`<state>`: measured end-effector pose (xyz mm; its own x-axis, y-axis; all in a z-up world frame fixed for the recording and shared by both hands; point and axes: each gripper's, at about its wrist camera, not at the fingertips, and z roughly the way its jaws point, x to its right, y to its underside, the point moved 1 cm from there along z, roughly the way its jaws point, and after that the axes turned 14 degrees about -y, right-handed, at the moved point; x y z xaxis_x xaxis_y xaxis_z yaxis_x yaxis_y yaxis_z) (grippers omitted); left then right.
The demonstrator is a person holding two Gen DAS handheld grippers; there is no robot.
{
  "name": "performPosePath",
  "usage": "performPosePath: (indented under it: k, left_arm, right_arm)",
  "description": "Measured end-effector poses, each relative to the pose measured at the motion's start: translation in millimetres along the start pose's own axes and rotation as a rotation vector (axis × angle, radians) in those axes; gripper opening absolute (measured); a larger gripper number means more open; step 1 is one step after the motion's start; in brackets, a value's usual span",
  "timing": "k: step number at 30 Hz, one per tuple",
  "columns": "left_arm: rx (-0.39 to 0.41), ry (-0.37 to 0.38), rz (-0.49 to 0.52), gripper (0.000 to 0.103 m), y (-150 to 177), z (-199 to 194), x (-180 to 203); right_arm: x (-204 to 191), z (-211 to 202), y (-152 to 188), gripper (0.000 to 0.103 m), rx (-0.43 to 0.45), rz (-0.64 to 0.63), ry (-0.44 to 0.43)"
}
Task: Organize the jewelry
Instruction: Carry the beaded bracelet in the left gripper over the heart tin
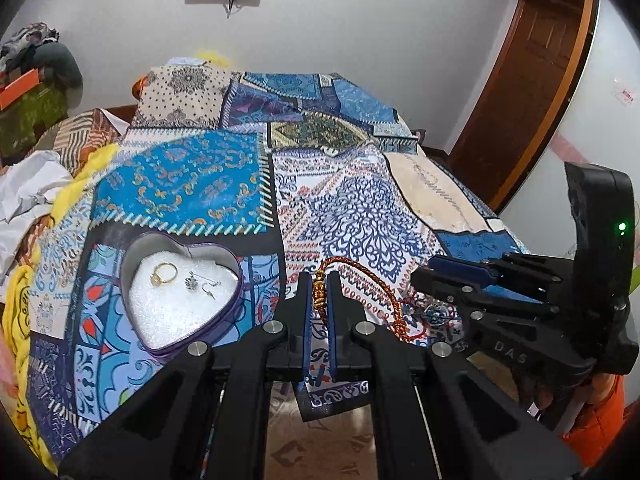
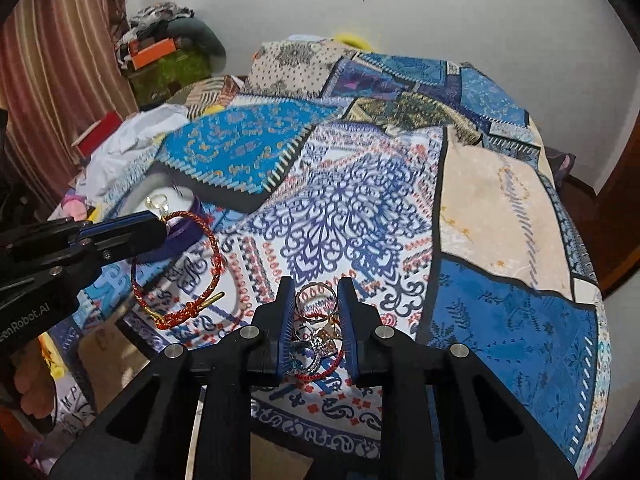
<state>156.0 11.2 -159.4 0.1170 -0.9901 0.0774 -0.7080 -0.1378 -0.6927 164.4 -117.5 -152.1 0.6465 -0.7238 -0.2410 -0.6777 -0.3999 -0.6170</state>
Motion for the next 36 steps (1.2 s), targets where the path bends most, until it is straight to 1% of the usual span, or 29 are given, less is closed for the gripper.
performPosePath:
  k: [9, 19, 28, 36]
  left_arm:
    - [0.078, -0.025, -0.012, 0.005, -9, -37, -10]
    - [0.132, -0.055, -0.047, 0.005, -12, -65, -36]
    - [0.146, -0.09, -0.078, 0.005, -13, -67, -62]
    - [0.133, -0.116, -0.099, 0.005, -13, -54, -84]
  right_arm:
    - [-24, -34, -14, 0.02, 0.104, -0.023, 0.001]
    - [-60, -49, -31, 0.02, 0.18, -0.061, -0.034]
    - [-86, -39, -41, 0.02, 0.19, -0.091, -0.076]
    - [-101, -21, -50, 0.02, 0.177, -0.11, -0.112]
